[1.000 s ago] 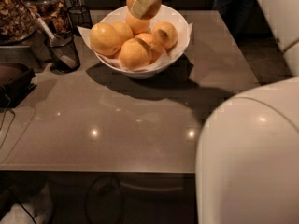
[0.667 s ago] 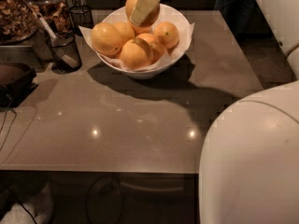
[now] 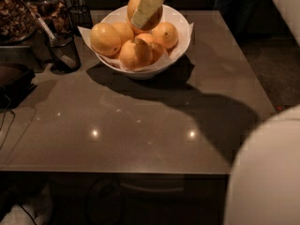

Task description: Pick orange from white bowl

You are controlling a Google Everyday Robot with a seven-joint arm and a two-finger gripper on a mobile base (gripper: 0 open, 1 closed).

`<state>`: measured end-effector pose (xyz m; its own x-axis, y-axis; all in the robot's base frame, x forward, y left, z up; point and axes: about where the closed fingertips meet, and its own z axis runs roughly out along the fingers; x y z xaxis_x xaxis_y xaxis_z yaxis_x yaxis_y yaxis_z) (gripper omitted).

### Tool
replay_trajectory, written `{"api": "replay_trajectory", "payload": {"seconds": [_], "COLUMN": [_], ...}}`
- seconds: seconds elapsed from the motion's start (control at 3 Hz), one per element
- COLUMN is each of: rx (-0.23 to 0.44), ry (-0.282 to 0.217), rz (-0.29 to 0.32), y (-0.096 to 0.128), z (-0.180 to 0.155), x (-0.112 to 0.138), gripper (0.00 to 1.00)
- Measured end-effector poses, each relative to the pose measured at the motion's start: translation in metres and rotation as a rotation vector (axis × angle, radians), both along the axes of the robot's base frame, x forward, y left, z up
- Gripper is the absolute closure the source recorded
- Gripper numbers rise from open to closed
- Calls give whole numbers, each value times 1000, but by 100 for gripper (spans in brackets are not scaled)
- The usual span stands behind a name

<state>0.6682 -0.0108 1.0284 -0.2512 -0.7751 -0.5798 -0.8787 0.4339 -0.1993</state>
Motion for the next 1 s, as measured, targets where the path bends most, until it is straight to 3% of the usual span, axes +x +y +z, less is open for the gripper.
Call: {"api": "replay_trajectory", "payload": {"seconds": [0.33, 0.67, 1.0], "rx": [66, 99, 66], "ry": [-51, -69, -19], "rz": [-70, -136, -137], "y": [-17, -29, -31], "z": [28, 33, 3], "x": [-50, -101, -111], "gripper": [100, 100, 100]}}
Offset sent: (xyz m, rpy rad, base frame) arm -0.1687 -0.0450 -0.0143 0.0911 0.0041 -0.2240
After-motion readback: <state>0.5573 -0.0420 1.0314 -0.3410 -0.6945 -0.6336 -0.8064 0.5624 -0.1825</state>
